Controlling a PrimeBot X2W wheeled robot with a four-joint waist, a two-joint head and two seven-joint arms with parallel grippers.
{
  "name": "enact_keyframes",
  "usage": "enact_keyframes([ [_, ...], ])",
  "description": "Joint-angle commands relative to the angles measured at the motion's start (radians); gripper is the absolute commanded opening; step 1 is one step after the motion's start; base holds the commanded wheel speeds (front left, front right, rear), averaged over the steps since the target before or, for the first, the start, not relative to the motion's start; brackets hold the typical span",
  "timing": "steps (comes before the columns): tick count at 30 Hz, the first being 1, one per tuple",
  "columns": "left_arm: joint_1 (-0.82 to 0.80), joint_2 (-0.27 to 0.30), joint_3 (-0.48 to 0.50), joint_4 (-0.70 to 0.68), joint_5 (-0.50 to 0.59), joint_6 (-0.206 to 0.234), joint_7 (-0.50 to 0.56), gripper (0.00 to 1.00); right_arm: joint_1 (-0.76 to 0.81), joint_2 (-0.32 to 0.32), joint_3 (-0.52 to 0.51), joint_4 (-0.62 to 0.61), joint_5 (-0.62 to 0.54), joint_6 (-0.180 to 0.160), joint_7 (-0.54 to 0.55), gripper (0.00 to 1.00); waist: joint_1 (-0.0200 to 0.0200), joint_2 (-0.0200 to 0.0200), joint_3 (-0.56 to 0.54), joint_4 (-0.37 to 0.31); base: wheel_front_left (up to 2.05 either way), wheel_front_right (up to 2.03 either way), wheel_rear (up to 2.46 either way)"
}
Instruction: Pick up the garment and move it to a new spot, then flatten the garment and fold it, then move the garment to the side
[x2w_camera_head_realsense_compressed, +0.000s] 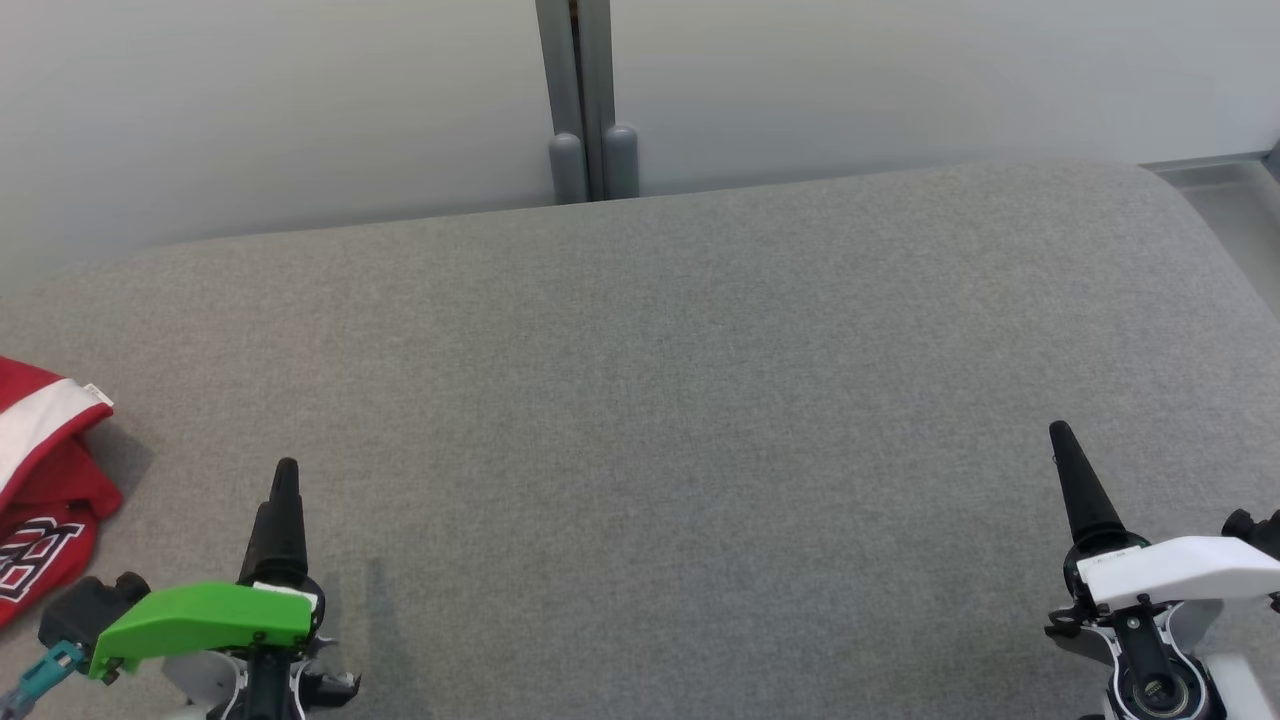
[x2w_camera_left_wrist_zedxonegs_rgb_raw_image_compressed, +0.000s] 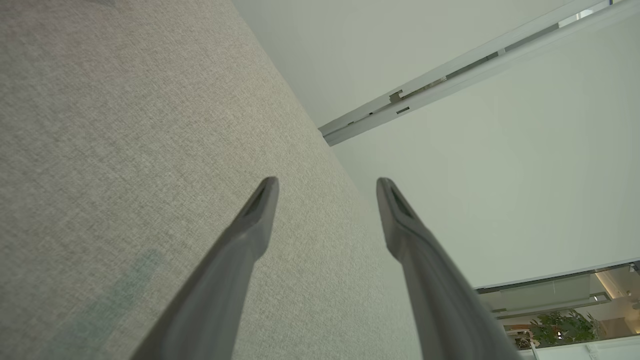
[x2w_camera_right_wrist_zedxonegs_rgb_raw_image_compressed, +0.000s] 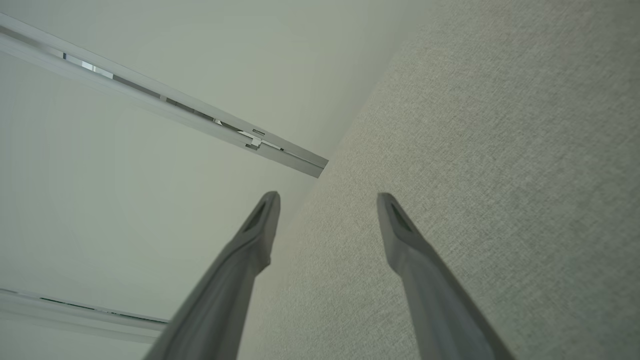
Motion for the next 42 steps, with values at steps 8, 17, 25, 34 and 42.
enact_keyframes([
  [8,-0.05,0.038,-0.052,0.005,0.218,0.043,-0.049,1.0,-0.038,-0.013,-0.003,-0.018,-0.224,0.0,-0.052,1.0,0.0,0.0,0.003,0.002,0.0,0.0,0.0],
  [17,-0.057,0.057,-0.094,0.007,0.332,0.065,-0.077,1.0,-0.041,-0.016,0.001,-0.007,-0.351,0.0,-0.079,1.0,0.0,0.0,0.007,0.003,0.0,0.0,0.0],
  [25,-0.062,0.072,-0.124,0.02,0.431,0.085,-0.104,1.0,-0.046,-0.018,0.004,0.008,-0.465,0.0,-0.107,1.0,0.0,0.0,0.008,0.006,0.0,0.0,0.0],
  [34,-0.068,0.076,-0.138,0.035,0.532,0.094,-0.13,1.0,-0.041,-0.019,0.0,0.017,-0.577,0.0,-0.133,1.0,0.0,0.0,0.008,0.009,0.0,0.0,0.0],
  [42,-0.062,0.081,-0.146,0.038,0.624,0.11,-0.153,1.0,-0.037,-0.018,-0.009,0.022,-0.673,0.0,-0.156,1.0,0.0,0.0,0.006,0.01,0.0,0.0,0.0],
])
